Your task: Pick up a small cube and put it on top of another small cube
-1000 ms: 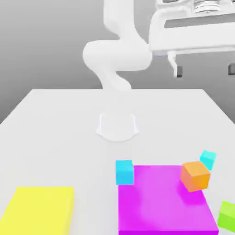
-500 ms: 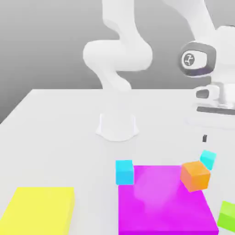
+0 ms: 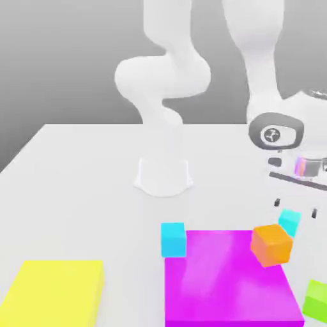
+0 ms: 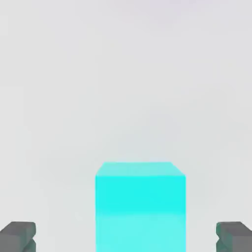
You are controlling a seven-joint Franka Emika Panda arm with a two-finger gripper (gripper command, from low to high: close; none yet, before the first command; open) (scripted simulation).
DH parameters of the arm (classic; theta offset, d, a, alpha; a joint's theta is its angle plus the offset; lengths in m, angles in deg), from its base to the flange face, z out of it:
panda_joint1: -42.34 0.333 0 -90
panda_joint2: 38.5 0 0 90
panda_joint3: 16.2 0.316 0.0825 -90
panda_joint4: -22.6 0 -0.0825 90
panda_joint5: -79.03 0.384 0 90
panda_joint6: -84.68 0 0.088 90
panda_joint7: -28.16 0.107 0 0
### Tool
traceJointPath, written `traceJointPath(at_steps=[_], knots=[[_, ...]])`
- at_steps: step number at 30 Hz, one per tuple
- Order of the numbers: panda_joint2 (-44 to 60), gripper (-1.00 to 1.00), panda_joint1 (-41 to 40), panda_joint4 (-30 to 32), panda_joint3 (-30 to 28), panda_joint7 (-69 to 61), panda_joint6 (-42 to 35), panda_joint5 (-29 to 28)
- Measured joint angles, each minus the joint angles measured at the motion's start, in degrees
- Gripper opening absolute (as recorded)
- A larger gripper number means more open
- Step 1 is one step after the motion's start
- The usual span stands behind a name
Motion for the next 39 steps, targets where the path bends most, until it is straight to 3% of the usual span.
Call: traceJointPath(at_steps=[3, 4, 10, 12, 20, 24, 31, 39], knots=[[2.99, 0.00, 7.53, -1.07, -8.43, 3.24, 2.50, -4.11], [3.58, -1.00, 9.69, -1.22, -10.67, 3.50, 3.21, -4.41], [3.87, -1.00, 10.77, -1.30, -11.80, 3.57, 3.68, -4.50], [2.72, -1.00, 9.06, -0.88, -9.65, 2.05, 2.97, -2.47], [-6.38, -1.00, -2.81, 2.53, 5.96, -11.26, -2.07, 14.99], [-10.06, -1.00, -6.42, 2.68, 10.93, -19.19, -4.48, 23.31], [-13.47, -1.00, -18.41, -7.64, 4.84, -35.80, -13.37, 28.88], [-28.28, -1.00, -28.59, -2.38, -4.15, -37.63, -24.14, 40.87]])
